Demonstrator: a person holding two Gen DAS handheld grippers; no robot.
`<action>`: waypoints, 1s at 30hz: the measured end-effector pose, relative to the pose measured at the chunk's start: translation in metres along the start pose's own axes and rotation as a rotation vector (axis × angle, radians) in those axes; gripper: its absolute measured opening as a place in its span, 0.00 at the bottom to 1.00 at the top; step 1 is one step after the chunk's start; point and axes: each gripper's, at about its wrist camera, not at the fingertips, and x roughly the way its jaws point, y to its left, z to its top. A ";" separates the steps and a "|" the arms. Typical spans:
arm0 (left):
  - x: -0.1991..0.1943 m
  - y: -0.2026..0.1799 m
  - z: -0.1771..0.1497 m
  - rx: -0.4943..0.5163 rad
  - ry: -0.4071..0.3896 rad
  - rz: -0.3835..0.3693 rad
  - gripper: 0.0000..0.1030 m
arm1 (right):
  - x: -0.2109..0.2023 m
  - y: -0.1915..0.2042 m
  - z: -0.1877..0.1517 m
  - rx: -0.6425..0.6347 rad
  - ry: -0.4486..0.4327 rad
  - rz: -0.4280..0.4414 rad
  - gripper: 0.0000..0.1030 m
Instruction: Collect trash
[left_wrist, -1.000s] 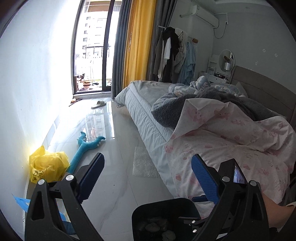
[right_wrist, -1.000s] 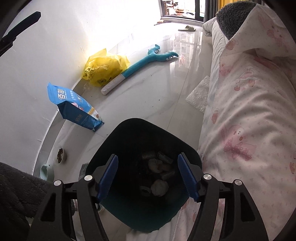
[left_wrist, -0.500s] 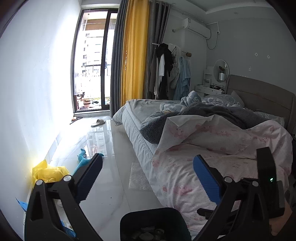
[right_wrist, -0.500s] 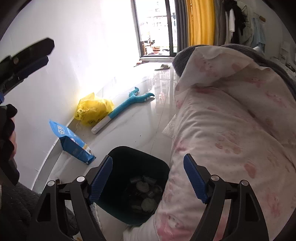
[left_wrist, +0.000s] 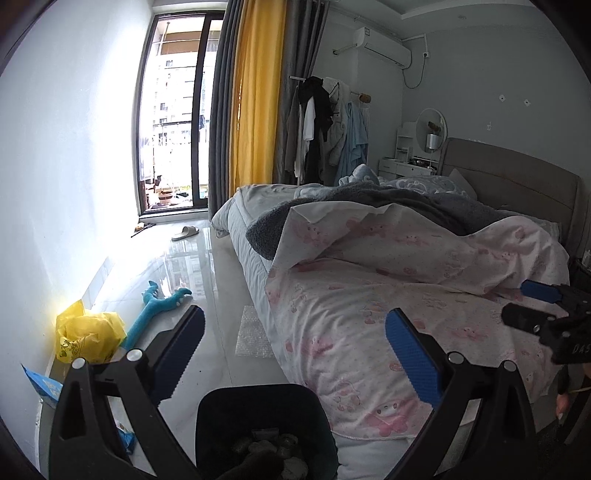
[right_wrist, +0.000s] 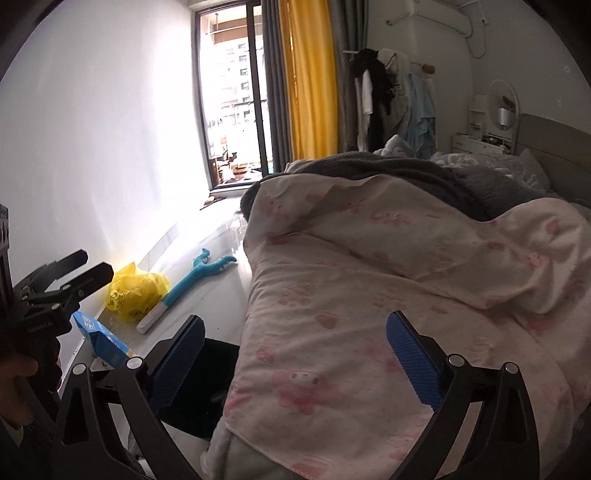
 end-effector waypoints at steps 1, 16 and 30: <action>-0.004 -0.003 0.000 0.003 -0.007 0.009 0.97 | -0.011 -0.008 0.000 0.008 -0.017 -0.019 0.97; -0.058 -0.037 -0.021 0.054 -0.073 0.010 0.97 | -0.123 -0.047 -0.026 0.077 -0.220 -0.063 0.97; -0.063 -0.029 -0.017 0.026 -0.090 0.014 0.97 | -0.124 -0.022 -0.028 -0.017 -0.204 -0.012 0.97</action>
